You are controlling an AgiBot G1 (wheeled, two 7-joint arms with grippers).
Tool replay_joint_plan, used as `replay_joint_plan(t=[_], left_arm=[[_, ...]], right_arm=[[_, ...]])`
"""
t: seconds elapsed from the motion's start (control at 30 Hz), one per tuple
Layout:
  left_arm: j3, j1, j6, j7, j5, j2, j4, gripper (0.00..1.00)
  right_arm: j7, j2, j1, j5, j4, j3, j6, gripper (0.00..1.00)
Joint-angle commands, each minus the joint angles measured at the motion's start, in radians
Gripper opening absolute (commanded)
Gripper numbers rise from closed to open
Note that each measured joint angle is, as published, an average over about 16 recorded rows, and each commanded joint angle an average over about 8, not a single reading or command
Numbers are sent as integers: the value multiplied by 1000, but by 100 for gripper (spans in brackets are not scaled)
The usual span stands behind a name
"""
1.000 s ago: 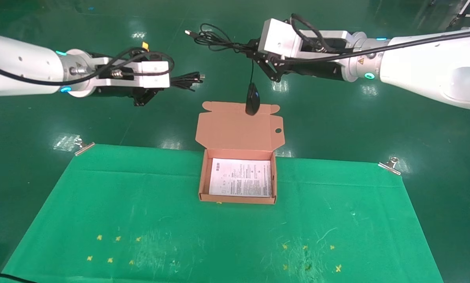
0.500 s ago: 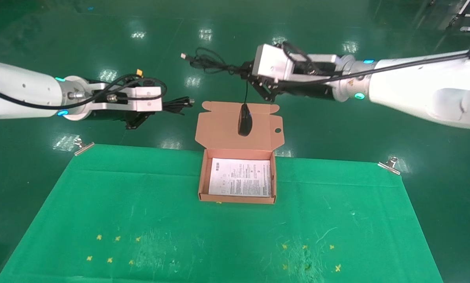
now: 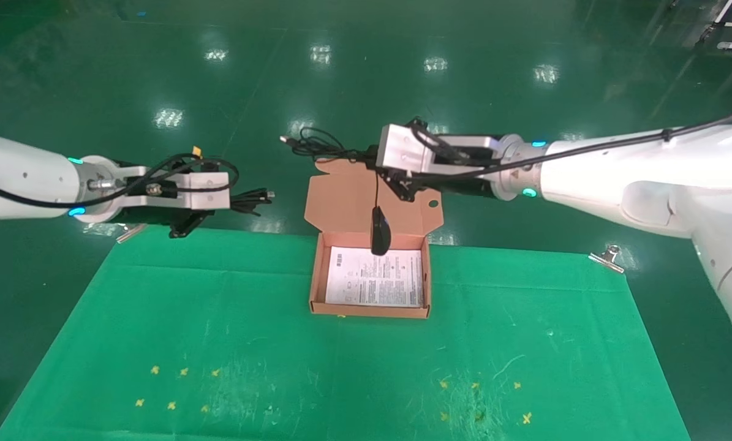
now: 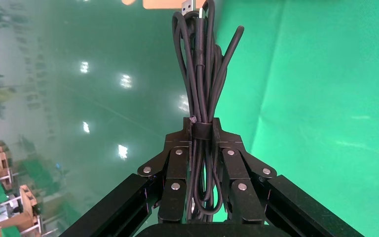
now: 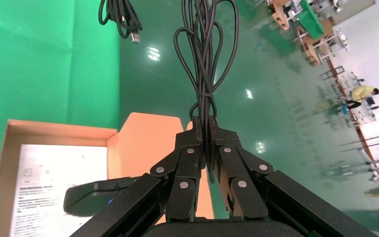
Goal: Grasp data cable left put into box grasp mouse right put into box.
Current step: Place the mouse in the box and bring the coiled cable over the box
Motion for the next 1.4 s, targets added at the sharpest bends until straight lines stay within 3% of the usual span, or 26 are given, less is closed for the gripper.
replay_joint_plan(t=[0.03,0.73,0.97,1.4], left_arm=[[5,6,13,-18,10,-8,-20,0],[9,19,31,-74,40,-26,-82,0],[9,19,31,-76,41,-26,-83,0],[9,19,31,-76,41,-26,-84,0]], right_arm=[[-3,-5,-7,-1,-7,-3,1,0],[46,-31,-112,45,48,-114,65,0],[107,-32,-149,99,76,-167,123,0],[244,-30,-178,141,15,-257,204,0]])
